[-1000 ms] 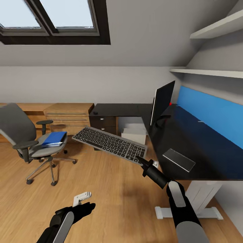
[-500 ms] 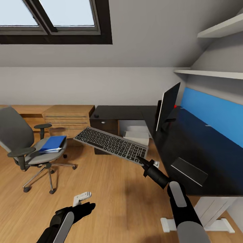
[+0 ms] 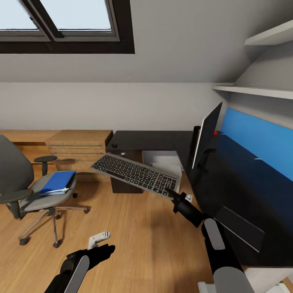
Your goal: In the bedroom, organize the workspace by keeping the computer under the desk, ensuring the monitor is on the desk, placing the keyboard on the desk next to the monitor, placing the mouse on the desk next to the keyboard, moving the folder from the swivel chair onto the desk next to the mouse, stacking the notebook on top of the folder with the pen on top of the notebook, and positioning the swivel chair next to the desk.
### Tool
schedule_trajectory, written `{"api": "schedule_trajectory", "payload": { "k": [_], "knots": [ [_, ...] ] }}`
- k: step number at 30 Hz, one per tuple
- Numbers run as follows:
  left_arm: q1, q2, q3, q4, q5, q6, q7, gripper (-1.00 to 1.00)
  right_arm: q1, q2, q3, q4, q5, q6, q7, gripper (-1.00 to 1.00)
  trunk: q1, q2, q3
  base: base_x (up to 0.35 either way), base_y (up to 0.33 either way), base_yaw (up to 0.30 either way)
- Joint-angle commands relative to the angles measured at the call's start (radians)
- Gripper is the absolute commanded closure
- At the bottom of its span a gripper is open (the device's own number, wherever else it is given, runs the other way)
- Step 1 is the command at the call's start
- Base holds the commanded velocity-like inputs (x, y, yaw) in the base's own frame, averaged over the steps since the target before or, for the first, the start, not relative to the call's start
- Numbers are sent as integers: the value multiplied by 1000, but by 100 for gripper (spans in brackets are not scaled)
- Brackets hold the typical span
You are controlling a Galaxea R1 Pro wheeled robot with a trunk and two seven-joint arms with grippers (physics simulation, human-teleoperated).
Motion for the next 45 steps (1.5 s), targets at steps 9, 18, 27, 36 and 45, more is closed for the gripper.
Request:
{"api": "schedule_trajectory", "payload": {
  "k": [9, 18, 27, 36, 45],
  "knots": [
    [-1, 1, -1, 1, 9, 3, 14, -100, -1, 4, 4, 3, 0, -57, -21, 100, -19, 34, 15, 16, 0, 0],
    [-1, 1, 2, -3, 9, 4, 15, -100, -1, 4, 6, 4, -2, -62, -71, 100, -53, 97, 43, 0, 0, 0],
    [-1, 1, 7, 0, 11, 4, 14, -100, -1, 3, 6, 3, 0, -63, -74, 100, -88, 160, 71, 42, 141, 0],
    [-1, 1, 6, 3, 14, 3, 14, -100, -1, 3, 2, 4, -26, -51, -66, 100, -111, 202, 92, 126, 261, 0],
    [-1, 0, 2, 10, 14, 3, 13, -100, -1, 2, -3, -2, -73, -58, -65, 100, -111, 202, 102, 9, 17, 0]
  ]
}}
